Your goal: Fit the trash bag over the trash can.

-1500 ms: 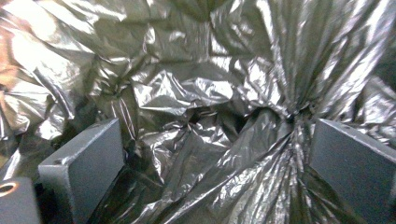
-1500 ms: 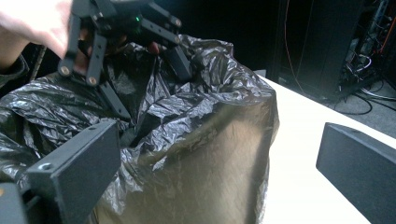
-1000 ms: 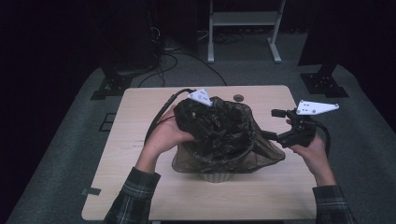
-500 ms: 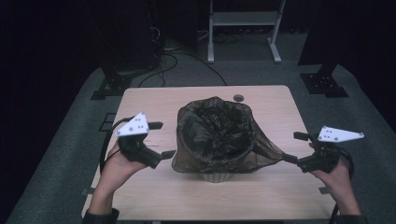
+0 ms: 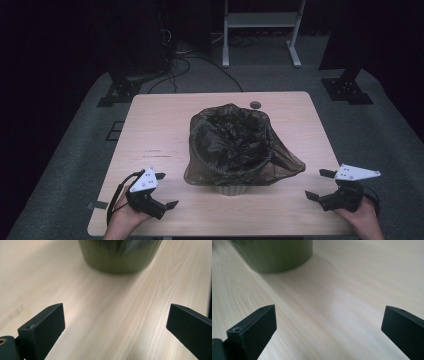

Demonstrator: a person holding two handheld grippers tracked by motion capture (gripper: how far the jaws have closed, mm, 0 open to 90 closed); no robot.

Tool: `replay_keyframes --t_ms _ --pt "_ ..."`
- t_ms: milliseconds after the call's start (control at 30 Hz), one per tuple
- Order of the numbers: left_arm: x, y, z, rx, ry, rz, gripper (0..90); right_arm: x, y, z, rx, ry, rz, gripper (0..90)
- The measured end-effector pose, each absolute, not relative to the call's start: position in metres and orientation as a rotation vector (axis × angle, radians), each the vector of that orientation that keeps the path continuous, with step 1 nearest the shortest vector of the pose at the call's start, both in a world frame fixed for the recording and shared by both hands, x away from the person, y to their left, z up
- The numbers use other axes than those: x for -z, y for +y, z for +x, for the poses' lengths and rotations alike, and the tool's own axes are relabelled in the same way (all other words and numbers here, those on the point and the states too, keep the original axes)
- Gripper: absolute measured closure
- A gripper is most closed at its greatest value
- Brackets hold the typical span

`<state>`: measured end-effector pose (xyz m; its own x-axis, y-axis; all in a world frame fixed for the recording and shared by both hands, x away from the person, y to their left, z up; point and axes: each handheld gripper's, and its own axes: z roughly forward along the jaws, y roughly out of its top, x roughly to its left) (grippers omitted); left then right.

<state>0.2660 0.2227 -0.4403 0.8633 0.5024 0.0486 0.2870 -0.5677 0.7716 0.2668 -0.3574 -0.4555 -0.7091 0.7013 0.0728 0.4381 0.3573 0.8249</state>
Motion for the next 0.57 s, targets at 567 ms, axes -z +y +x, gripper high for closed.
replay_keyframes --t_ms 567 --pt "0.483 0.238 0.262 -0.31 0.672 2.254 0.3 0.487 -0.352 0.264 -1.087 2.408 1.035 0.0"
